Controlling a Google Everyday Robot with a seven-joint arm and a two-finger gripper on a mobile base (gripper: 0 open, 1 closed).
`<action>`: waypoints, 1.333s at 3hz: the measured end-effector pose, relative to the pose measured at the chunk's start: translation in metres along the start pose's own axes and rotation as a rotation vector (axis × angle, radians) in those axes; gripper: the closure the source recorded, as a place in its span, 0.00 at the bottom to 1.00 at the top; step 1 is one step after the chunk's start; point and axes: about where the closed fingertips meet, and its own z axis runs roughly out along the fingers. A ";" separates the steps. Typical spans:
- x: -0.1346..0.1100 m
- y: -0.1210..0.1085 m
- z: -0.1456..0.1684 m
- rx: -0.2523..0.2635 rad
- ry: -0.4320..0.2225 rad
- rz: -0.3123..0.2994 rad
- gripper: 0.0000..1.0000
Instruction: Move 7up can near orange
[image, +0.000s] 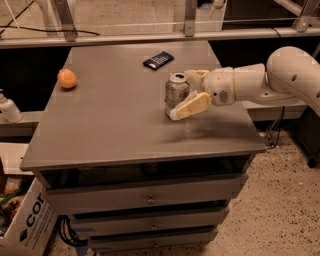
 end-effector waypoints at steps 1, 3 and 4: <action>0.000 -0.003 -0.001 0.025 0.010 -0.018 0.01; 0.007 -0.003 0.027 0.042 0.011 -0.046 0.45; 0.005 -0.005 0.032 0.050 0.000 -0.050 0.69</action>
Offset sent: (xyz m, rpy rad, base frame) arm 0.0114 0.0163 -0.0234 -0.0504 -0.0680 -0.0468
